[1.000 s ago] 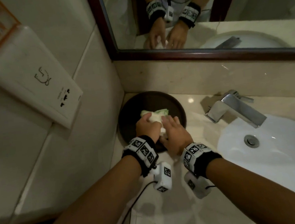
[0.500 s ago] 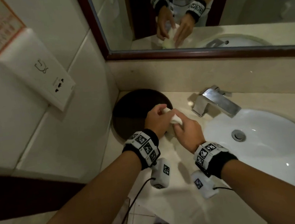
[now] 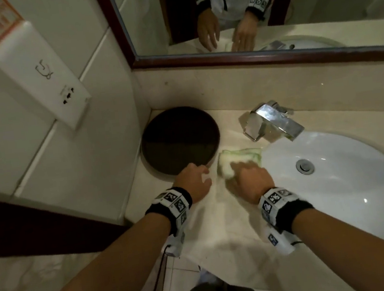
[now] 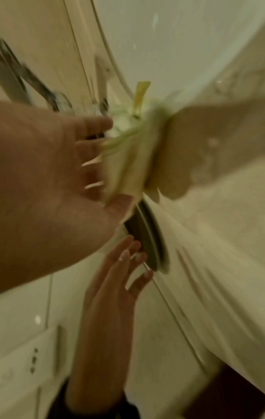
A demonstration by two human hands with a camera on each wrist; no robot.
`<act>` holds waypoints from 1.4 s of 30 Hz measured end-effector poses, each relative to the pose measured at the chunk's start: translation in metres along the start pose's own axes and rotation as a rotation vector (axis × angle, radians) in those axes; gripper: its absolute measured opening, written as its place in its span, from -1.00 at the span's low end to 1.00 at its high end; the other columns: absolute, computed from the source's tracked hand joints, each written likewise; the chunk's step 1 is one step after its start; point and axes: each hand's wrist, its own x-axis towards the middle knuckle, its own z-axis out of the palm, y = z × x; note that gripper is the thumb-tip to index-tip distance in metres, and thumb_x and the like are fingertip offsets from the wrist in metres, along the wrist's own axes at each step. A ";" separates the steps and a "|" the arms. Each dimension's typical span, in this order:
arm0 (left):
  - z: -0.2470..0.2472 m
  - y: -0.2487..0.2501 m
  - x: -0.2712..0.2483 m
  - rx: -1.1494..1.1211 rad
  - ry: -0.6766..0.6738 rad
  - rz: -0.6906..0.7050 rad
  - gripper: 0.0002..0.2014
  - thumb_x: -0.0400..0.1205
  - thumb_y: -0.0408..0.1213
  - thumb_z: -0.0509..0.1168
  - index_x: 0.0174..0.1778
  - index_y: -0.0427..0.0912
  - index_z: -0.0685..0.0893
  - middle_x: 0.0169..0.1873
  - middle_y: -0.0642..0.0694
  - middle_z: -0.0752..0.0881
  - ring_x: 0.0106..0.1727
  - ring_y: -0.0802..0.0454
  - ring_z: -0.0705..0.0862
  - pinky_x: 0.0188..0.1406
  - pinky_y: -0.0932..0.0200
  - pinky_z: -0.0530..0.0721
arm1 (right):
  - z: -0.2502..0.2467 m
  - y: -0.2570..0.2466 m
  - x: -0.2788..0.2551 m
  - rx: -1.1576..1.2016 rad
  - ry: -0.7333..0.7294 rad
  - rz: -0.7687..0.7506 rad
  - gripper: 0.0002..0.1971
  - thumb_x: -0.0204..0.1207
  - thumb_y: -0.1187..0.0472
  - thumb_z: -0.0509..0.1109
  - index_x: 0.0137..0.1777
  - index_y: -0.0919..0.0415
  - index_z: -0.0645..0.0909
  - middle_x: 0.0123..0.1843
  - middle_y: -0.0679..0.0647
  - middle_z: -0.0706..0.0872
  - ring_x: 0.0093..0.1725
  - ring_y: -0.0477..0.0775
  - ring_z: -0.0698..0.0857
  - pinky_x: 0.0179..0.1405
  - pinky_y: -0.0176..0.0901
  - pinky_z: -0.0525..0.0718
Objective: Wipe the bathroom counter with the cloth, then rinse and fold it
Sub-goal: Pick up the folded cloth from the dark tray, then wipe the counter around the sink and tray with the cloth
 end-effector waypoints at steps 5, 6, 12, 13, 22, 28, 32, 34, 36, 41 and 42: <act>0.019 -0.027 -0.010 0.105 -0.059 -0.083 -0.54 0.70 -0.02 0.17 0.53 -0.02 0.43 0.55 -0.10 0.32 0.54 -0.10 0.34 0.51 0.00 0.37 | 0.023 -0.014 -0.010 -0.137 -0.083 0.001 -0.43 0.53 -0.30 0.08 0.32 0.10 0.49 0.36 0.21 0.50 0.37 0.31 0.45 0.31 0.22 0.42; 0.021 -0.031 -0.010 0.117 -0.054 -0.098 -0.52 0.70 0.00 0.16 0.55 -0.02 0.41 0.57 -0.10 0.30 0.56 -0.10 0.31 0.53 -0.01 0.35 | 0.020 -0.014 -0.008 -0.122 -0.030 -0.013 -0.48 0.55 -0.24 0.11 0.30 0.12 0.51 0.32 0.20 0.54 0.31 0.29 0.50 0.26 0.15 0.47; 0.033 -0.046 -0.016 0.189 -0.052 -0.156 -0.32 0.65 0.17 0.20 0.64 -0.02 0.20 0.65 -0.14 0.13 0.62 -0.14 0.17 0.51 -0.20 0.38 | 0.033 -0.004 0.010 -0.125 -0.050 -0.062 -0.34 0.66 -0.07 0.00 0.70 0.21 0.03 0.71 0.35 0.00 0.69 0.36 -0.03 0.63 0.25 0.04; 0.035 -0.047 -0.018 0.190 -0.076 -0.179 -0.28 0.65 0.18 0.20 0.67 -0.01 0.11 0.68 -0.14 0.00 0.66 -0.17 0.07 0.54 -0.27 0.30 | 0.038 -0.003 0.012 -0.136 -0.083 -0.056 -0.33 0.69 -0.08 -0.04 0.71 0.20 -0.07 0.72 0.33 -0.12 0.70 0.35 -0.15 0.64 0.30 -0.04; 0.045 -0.063 -0.016 0.117 -0.218 -0.314 -0.05 0.56 0.32 0.22 0.66 0.21 -0.29 0.65 -0.05 -0.41 0.67 -0.29 -0.29 0.48 -0.56 0.14 | 0.057 0.009 0.019 -0.134 -0.121 -0.049 -0.35 0.70 -0.14 -0.26 0.70 0.10 -0.32 0.70 0.17 -0.40 0.68 0.21 -0.38 0.62 0.37 -0.23; 0.045 -0.064 -0.012 0.119 -0.232 -0.324 -0.04 0.55 0.31 0.25 0.66 0.18 -0.26 0.66 -0.06 -0.39 0.66 -0.31 -0.29 0.46 -0.60 0.14 | 0.057 0.005 0.048 -0.108 -0.086 0.026 -0.36 0.71 -0.13 -0.24 0.71 0.08 -0.30 0.72 0.16 -0.34 0.69 0.22 -0.32 0.61 0.41 -0.21; 0.046 -0.065 -0.010 0.129 -0.242 -0.333 -0.03 0.54 0.31 0.26 0.67 0.18 -0.25 0.66 -0.05 -0.38 0.67 -0.31 -0.29 0.45 -0.60 0.16 | 0.054 0.005 0.064 -0.091 -0.070 0.050 -0.35 0.69 -0.15 -0.26 0.71 0.05 -0.31 0.73 0.13 -0.33 0.69 0.20 -0.33 0.61 0.39 -0.24; 0.046 -0.066 -0.009 0.126 -0.247 -0.331 -0.02 0.53 0.32 0.26 0.67 0.19 -0.26 0.66 -0.05 -0.38 0.67 -0.31 -0.28 0.44 -0.61 0.17 | 0.053 0.008 0.060 -0.099 -0.073 0.044 -0.35 0.69 -0.15 -0.26 0.71 0.05 -0.31 0.73 0.13 -0.34 0.69 0.19 -0.34 0.61 0.37 -0.25; 0.046 -0.066 -0.009 0.130 -0.243 -0.327 -0.02 0.53 0.32 0.26 0.67 0.19 -0.26 0.66 -0.05 -0.38 0.67 -0.31 -0.28 0.44 -0.61 0.17 | 0.051 0.008 0.053 -0.107 -0.069 0.023 -0.34 0.69 -0.16 -0.26 0.71 0.07 -0.30 0.73 0.14 -0.33 0.69 0.18 -0.34 0.62 0.36 -0.24; 0.048 -0.065 -0.009 0.136 -0.226 -0.325 -0.01 0.52 0.32 0.28 0.67 0.19 -0.24 0.66 -0.06 -0.37 0.67 -0.31 -0.26 0.45 -0.58 0.19 | 0.061 0.005 0.016 -0.110 -0.080 -0.031 -0.34 0.67 -0.15 -0.30 0.71 0.10 -0.26 0.73 0.18 -0.29 0.70 0.23 -0.28 0.62 0.38 -0.18; 0.048 -0.066 -0.008 0.141 -0.222 -0.324 -0.01 0.51 0.33 0.28 0.67 0.19 -0.24 0.67 -0.06 -0.36 0.67 -0.31 -0.25 0.45 -0.58 0.21 | 0.066 0.003 0.006 -0.104 -0.079 -0.051 -0.32 0.64 -0.16 -0.32 0.72 0.11 -0.21 0.73 0.20 -0.25 0.71 0.26 -0.23 0.62 0.40 -0.15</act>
